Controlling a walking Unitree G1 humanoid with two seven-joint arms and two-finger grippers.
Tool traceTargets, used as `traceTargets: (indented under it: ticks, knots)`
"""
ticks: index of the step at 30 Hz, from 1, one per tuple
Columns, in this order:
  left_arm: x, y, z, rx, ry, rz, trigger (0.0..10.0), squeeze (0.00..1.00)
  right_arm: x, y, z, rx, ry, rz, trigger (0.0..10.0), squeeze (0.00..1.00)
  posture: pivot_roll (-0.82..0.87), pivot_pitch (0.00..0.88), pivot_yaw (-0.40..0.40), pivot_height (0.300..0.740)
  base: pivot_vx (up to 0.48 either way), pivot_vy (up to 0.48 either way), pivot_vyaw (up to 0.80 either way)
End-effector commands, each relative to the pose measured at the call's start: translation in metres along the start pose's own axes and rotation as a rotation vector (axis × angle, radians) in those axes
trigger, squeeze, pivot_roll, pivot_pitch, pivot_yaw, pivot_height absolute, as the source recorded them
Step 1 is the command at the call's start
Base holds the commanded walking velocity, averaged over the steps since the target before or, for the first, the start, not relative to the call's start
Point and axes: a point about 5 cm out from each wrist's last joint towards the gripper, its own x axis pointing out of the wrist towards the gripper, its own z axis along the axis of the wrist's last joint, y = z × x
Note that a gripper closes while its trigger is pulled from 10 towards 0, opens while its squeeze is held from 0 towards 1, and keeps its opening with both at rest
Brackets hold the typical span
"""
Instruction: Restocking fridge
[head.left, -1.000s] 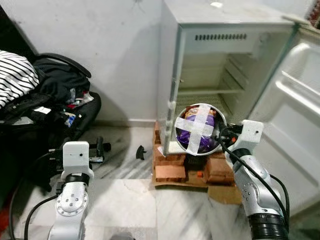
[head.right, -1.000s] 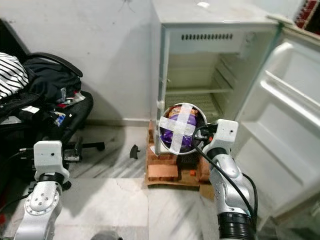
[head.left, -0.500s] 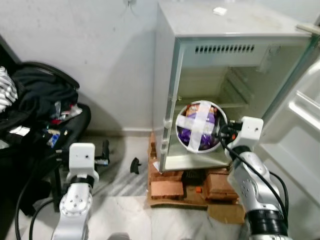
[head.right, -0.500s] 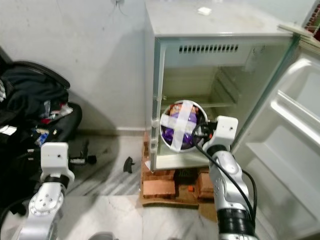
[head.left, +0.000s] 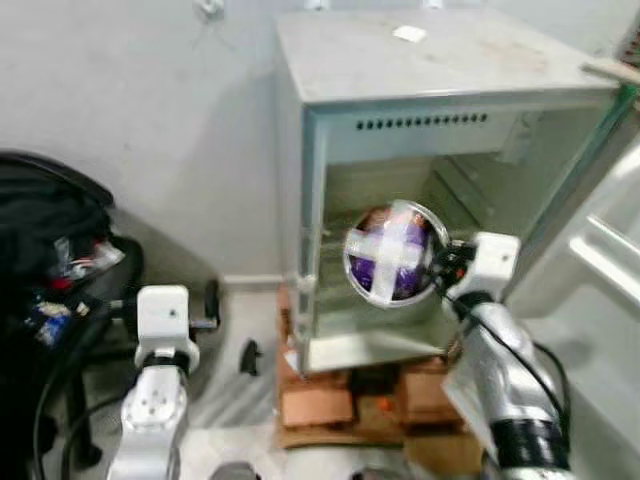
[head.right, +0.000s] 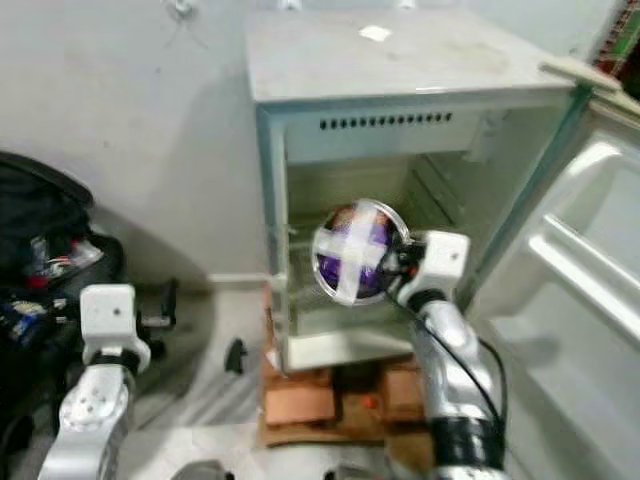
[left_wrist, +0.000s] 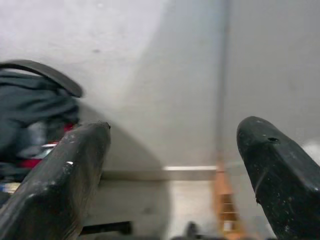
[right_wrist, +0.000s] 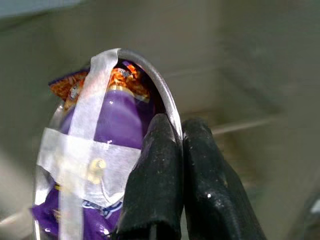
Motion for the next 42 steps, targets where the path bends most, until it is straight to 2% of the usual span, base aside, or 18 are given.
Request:
traceTargets:
  ticks: [1, 12, 14, 18, 23, 25, 32, 35, 37, 39, 40, 41, 42]
  knots:
    - [0.0, 0.011, 0.003, 0.008, -0.01, 0.031, 10.0, 0.0, 0.005, 0.015, 0.009, 0.012, -0.046, 0.044, 10.0, 0.0, 0.18, 0.0, -0.062, 0.74, 0.0, 0.0, 0.0]
    - [-0.002, 0.012, 0.003, -0.011, 0.003, 0.043, 10.0, 0.0, 0.008, 0.016, 0.008, 0.025, -0.037, 0.039, 10.0, 0.0, 0.19, 0.0, -0.061, 0.74, 0.0, 0.0, 0.0]
    - [-0.003, 0.015, 0.003, 0.005, 0.005, 0.046, 10.0, 0.0, 0.012, 0.016, 0.009, 0.032, -0.043, 0.022, 10.0, 0.0, 0.19, 0.0, -0.059, 0.74, 0.0, 0.0, 0.0]
    - [-0.008, 0.019, 0.002, -0.016, 0.019, 0.052, 10.0, 0.0, 0.019, 0.014, 0.01, 0.057, -0.044, -0.018, 10.0, 0.0, 0.2, 0.006, -0.054, 0.74, 0.0, 0.0, 0.0]
    - [-0.015, 0.018, 0.004, -0.006, 0.015, 0.035, 10.0, 0.0, 0.03, 0.008, 0.005, 0.106, -0.009, -0.08, 10.0, 0.0, 0.22, 0.034, -0.054, 0.74, 0.0, 0.0, 0.0]
    - [-0.018, 0.018, 0.006, -0.005, 0.014, 0.03, 10.0, 0.0, 0.036, 0.003, 0.006, 0.128, 0.002, -0.108, 10.0, 0.0, 0.23, 0.045, -0.057, 0.74, 0.321, 0.0, 0.0]
    - [-0.021, 0.021, 0.007, -0.006, 0.02, 0.034, 10.0, 0.0, 0.038, -0.002, 0.011, 0.112, -0.013, -0.11, 10.0, 0.0, 0.24, 0.048, -0.062, 0.74, 0.37, 0.0, 0.0]
    - [-0.023, 0.021, 0.006, -0.005, 0.028, 0.034, 10.0, 0.0, 0.032, -0.006, 0.01, 0.085, -0.022, -0.107, 10.0, 0.0, 0.23, 0.043, -0.069, 0.74, 0.351, 0.0, 0.0]
    - [-0.026, 0.021, 0.005, -0.005, 0.034, 0.029, 10.0, 0.0, 0.023, -0.007, 0.01, 0.058, -0.03, -0.096, 10.0, 0.0, 0.22, 0.038, -0.072, 0.74, 0.33, 0.0, 0.0]
    - [-0.03, 0.021, 0.003, -0.003, 0.042, 0.025, 10.0, 0.0, 0.009, -0.007, 0.008, 0.024, -0.031, -0.076, 10.0, 0.0, 0.22, 0.029, -0.079, 0.74, 0.321, 0.0, 0.0]
    - [-0.035, 0.022, 0.0, -0.004, 0.053, 0.022, 10.0, 0.0, -0.006, -0.007, 0.005, -0.001, -0.021, -0.054, 10.0, 0.0, 0.21, 0.022, -0.081, 0.74, 0.315, 0.0, 0.0]
    - [-0.035, 0.022, 0.0, -0.004, 0.053, 0.022, 10.0, 0.0, -0.006, -0.007, 0.005, -0.001, -0.021, -0.054, 10.0, 0.0, 0.21, 0.022, -0.081, 0.74, 0.315, 0.0, 0.0]
    - [-0.039, 0.021, -0.002, -0.006, 0.061, 0.018, 10.0, 0.0, -0.015, -0.007, 0.002, -0.014, -0.012, -0.041, 10.0, 0.0, 0.2, 0.017, -0.082, 0.74, 0.33, 0.0, 0.0]
